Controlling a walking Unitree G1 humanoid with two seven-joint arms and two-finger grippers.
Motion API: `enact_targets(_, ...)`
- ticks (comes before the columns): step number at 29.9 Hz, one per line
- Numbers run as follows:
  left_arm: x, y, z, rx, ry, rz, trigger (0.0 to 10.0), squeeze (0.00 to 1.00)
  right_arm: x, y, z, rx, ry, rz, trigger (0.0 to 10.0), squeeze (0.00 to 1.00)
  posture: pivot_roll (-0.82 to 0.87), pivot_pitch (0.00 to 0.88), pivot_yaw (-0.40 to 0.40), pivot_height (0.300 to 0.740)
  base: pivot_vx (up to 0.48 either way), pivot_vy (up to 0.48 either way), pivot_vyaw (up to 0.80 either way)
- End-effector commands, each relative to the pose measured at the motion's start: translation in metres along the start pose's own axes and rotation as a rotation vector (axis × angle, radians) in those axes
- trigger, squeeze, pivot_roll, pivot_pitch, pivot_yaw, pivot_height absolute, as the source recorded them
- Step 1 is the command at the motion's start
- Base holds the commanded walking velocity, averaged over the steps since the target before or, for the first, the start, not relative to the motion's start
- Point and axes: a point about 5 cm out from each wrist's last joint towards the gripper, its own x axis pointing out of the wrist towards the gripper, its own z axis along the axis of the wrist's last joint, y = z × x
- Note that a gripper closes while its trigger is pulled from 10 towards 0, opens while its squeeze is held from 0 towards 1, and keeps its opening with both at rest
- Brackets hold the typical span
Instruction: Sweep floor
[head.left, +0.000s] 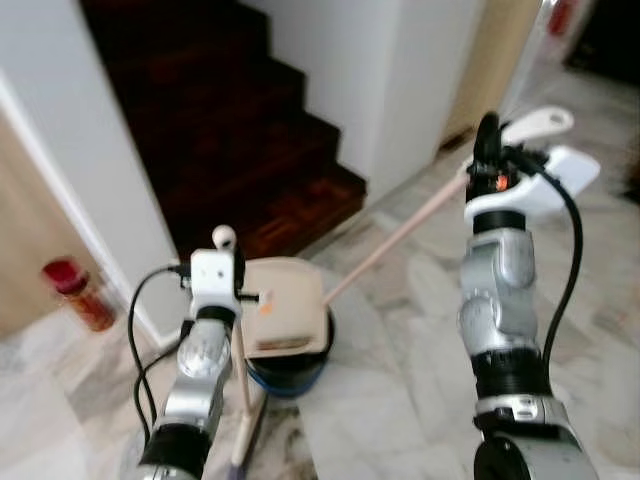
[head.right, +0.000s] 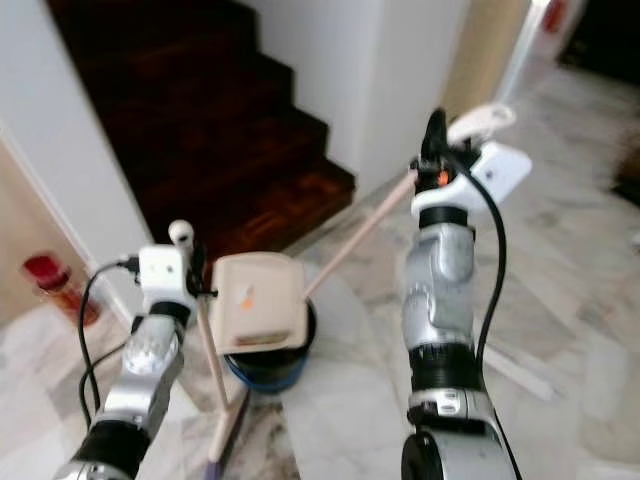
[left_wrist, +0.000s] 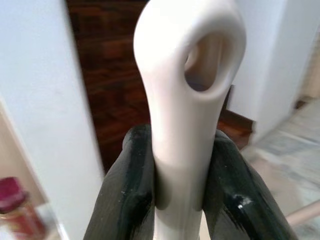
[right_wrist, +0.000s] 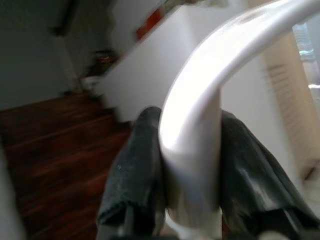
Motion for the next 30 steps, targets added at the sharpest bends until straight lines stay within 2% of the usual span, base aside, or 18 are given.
enact_targets(1, 0.002, -0.004, 0.012, 0.005, -0.069, -0.025, 10.0, 0.0, 0.007, -0.001, 0.017, 0.047, -0.079, -0.02, 10.0, 0.0, 0.08, 0.0, -0.008, 0.74, 0.0, 0.0, 0.0)
enact_targets(6, -0.004, 0.002, 0.008, 0.025, -0.053, -0.024, 10.0, 0.0, 0.007, -0.002, 0.016, 0.055, -0.071, -0.026, 10.0, 0.0, 0.08, 0.0, -0.007, 0.74, 0.0, 0.0, 0.0)
enact_targets(11, -0.017, 0.017, -0.002, 0.062, -0.011, -0.002, 10.0, 0.0, 0.008, -0.004, 0.017, 0.053, -0.071, -0.036, 10.0, 0.0, 0.09, 0.0, -0.005, 0.74, 0.0, 0.0, 0.0)
enact_targets(18, -0.025, 0.025, -0.008, 0.082, 0.017, 0.009, 10.0, 0.0, 0.009, -0.006, 0.017, 0.051, -0.07, -0.045, 10.0, 0.0, 0.08, 0.0, -0.001, 0.74, 0.0, 0.0, 0.0)
enact_targets(25, -0.027, 0.026, -0.009, 0.085, 0.025, 0.014, 10.0, 0.0, 0.008, -0.013, 0.014, 0.037, -0.051, -0.068, 10.0, 0.0, 0.08, 0.0, -0.002, 0.74, 0.0, 0.0, 0.0)
enact_targets(27, -0.027, 0.023, -0.008, 0.082, 0.024, 0.012, 10.0, 0.0, 0.007, -0.024, 0.013, -0.056, -0.041, -0.1, 10.0, 0.0, 0.09, 0.0, -0.002, 0.74, 0.0, 0.0, 0.0)
enact_targets(30, -0.027, 0.022, -0.008, 0.078, 0.023, 0.011, 10.0, 0.0, 0.007, -0.027, 0.017, -0.15, -0.06, -0.094, 10.0, 0.0, 0.08, 0.0, -0.001, 0.74, 0.0, 0.0, 0.0)
